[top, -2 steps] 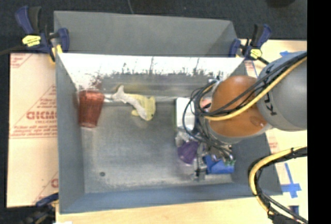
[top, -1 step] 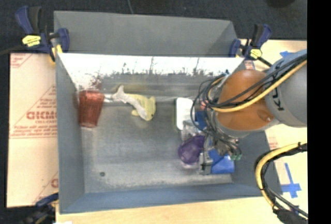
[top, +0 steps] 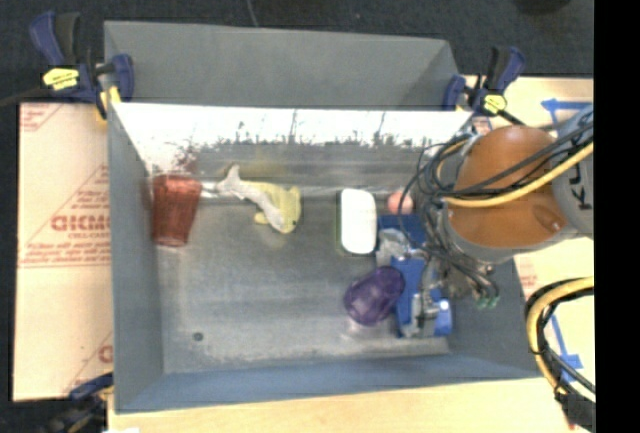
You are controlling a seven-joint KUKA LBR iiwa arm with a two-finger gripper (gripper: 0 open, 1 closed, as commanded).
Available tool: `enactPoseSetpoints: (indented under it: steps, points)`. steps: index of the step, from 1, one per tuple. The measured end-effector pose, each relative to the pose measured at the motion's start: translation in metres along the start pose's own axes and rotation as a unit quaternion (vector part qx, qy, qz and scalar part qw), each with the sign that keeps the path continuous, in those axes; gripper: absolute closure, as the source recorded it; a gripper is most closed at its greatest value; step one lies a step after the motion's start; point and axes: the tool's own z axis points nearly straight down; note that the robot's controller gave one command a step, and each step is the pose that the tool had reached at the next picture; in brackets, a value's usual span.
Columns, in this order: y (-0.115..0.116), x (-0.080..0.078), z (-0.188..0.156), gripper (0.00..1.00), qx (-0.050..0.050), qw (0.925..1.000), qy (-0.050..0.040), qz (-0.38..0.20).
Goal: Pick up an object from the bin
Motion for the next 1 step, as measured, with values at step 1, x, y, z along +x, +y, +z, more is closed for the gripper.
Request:
enactPoseSetpoints:
  steps: [1]
  points:
    - [0.0094, -0.0165, 0.0315, 1.0, 0.0, 1.0, -0.0006, 0.009]
